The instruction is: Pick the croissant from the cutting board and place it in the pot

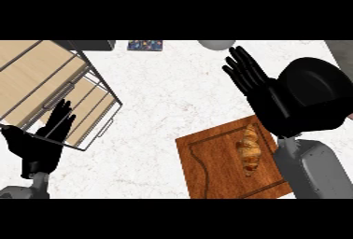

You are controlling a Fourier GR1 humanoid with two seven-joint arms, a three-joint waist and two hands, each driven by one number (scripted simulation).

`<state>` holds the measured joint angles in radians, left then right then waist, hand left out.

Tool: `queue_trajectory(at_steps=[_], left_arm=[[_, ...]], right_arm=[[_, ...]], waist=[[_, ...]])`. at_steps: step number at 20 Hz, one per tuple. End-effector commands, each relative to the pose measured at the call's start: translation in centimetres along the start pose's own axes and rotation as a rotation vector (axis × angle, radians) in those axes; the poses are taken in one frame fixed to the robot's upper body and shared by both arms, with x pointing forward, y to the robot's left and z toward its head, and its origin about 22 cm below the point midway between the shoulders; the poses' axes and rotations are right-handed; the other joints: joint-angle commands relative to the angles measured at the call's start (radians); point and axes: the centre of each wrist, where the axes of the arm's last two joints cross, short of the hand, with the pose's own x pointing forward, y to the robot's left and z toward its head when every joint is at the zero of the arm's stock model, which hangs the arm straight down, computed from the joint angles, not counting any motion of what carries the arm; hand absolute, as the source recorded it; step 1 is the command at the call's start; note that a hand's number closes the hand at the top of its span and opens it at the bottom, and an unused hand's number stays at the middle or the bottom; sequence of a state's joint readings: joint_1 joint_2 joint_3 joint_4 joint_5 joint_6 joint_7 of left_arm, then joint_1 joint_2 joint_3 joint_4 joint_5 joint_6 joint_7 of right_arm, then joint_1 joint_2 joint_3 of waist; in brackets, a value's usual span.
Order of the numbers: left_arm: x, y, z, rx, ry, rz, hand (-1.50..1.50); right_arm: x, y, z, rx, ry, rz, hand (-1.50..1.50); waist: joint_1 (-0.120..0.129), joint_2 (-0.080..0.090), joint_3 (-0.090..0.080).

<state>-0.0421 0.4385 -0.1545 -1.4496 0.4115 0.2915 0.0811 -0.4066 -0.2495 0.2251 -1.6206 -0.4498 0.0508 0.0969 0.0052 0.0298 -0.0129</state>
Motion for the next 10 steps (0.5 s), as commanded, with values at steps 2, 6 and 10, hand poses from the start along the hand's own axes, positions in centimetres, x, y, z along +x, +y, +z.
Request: queue_trajectory(at_steps=[2,6,10], left_arm=[[-0.1,1.5,0.2,0.068,-0.020,-0.102,0.00],[0.9,5.9,0.7,0.175,-0.088,-0.275,0.00],[-0.3,6.3,1.6,0.165,-0.040,-0.274,0.00]], right_arm=[[-3.6,-2.6,4.3,-0.356,0.201,0.053,1.50],[-7.8,-9.8,14.4,-0.936,0.538,0.158,1.50],[-4.8,-13.3,17.2,-0.981,0.463,0.865,-1.50]], waist=[[-0.038,-0.034,0.012],[-0.131,-0.033,0.014],[-0.134,-0.048,0.001]])
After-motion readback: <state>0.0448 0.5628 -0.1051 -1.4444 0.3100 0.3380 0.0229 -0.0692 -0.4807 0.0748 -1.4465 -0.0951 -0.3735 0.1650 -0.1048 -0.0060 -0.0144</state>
